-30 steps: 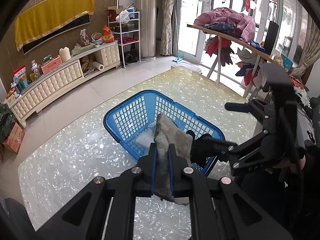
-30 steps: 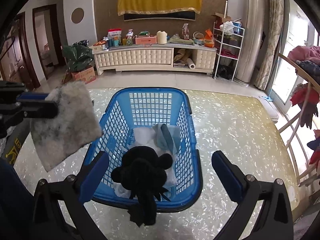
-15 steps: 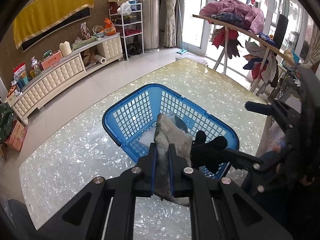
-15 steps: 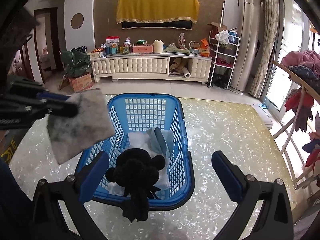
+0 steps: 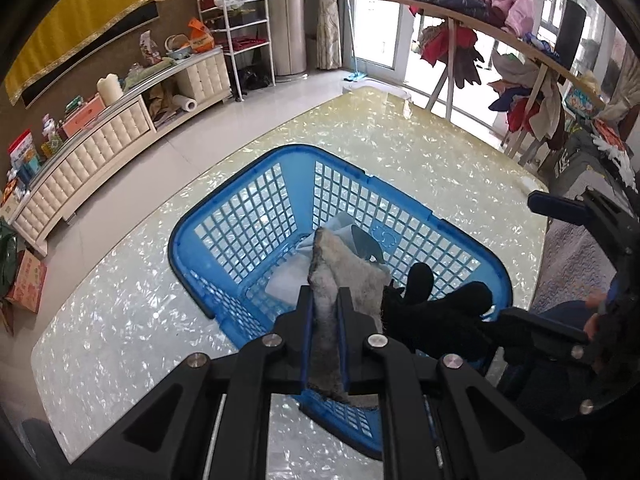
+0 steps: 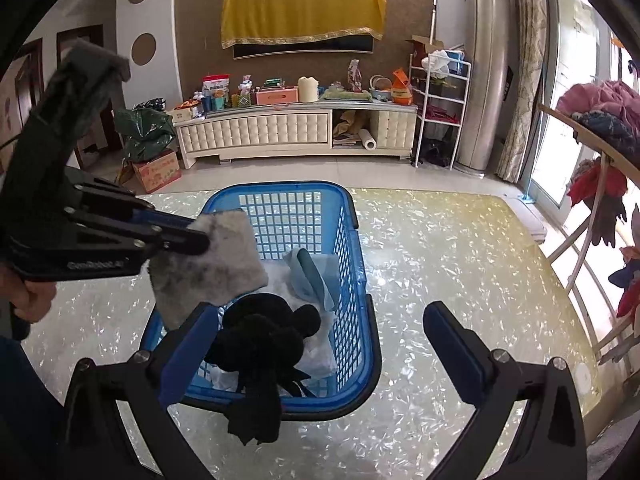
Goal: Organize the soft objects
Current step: 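Lower the grey felt square with the left gripper into the basket and open it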
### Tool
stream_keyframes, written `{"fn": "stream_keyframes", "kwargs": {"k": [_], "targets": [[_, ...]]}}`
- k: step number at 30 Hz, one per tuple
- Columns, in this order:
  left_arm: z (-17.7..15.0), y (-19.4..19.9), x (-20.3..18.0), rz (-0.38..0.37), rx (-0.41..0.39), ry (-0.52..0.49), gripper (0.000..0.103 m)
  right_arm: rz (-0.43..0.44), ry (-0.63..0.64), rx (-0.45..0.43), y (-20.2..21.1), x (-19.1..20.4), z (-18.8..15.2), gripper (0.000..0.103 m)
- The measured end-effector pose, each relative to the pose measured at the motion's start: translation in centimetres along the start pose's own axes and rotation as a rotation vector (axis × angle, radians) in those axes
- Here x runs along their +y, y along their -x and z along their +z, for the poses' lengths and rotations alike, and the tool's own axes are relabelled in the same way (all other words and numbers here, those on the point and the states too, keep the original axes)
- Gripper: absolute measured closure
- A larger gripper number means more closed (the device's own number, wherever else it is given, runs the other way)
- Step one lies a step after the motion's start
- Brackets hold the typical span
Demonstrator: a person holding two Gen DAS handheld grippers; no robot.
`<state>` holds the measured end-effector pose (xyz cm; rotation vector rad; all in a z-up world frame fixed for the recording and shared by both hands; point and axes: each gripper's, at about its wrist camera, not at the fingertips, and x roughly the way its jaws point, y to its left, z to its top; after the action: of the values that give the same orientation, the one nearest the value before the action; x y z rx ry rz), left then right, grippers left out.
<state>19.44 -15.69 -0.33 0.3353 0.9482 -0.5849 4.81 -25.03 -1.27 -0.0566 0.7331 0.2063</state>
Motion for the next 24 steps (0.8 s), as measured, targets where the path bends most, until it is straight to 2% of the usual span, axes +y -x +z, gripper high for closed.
{"fn": "stream_keyframes", "kwargs": {"k": [8,16,24], "targets": [[0.1,-1.7,0.5,-0.018,0.036,-0.045,0.093,0.009,-0.057,0.025,-0.3,-1.2,-0.1,0.0],[-0.4,-2.7,1.1,0.003,0.05,-0.062,0.093,-0.036,-0.07,0.081,-1.3,-1.6,0.0,0.0],[-0.1,-4.2,0.9,0.029,0.066,-0.091,0.093,-0.037,-0.089,0.11,-1.5,-2.2,-0.1,0.0]]}}
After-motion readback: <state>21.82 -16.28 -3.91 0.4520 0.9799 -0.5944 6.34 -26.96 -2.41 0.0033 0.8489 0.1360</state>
